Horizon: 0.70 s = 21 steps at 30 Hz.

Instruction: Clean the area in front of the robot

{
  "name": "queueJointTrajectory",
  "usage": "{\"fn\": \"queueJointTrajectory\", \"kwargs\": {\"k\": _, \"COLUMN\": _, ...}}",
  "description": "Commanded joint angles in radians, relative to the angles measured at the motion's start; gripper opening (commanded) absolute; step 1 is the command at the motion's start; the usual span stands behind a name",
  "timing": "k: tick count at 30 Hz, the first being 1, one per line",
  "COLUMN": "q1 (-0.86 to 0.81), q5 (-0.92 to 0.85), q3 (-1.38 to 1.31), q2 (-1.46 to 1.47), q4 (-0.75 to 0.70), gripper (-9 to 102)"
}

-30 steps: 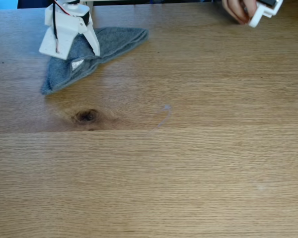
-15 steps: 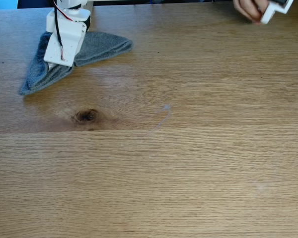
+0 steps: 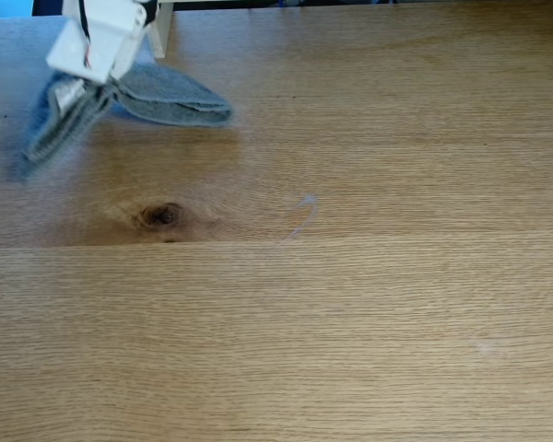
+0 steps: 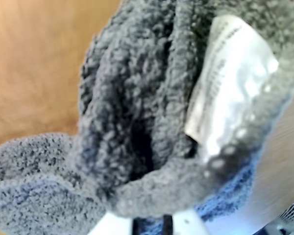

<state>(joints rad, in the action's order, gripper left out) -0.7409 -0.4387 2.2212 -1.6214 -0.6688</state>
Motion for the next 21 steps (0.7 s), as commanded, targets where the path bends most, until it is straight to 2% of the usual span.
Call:
{"fn": "queueJointTrajectory", "kwargs": {"k": 1, "q1": 0.038, "q5": -0.002, "q3": -0.018, "q2": -0.202, "q4": -0.034, "gripper": 0}}
{"fn": "queueJointTrajectory", "kwargs": {"k": 9, "q1": 0.241, "q5": 0.061, "q3": -0.008, "q2": -0.365, "q4": -0.074, "gripper": 0}}
{"fn": "queueJointTrajectory", "kwargs": {"k": 16, "q1": 0.643, "q5": 0.202, "q3": -0.002, "q2": -0.472, "q4": -0.193, "gripper": 0}}
{"fn": "queueJointTrajectory", "kwargs": {"k": 21, "q1": 0.861, "q5": 0.282, "q3": -0.017, "q2": -0.35, "q4": -0.161, "gripper": 0}}
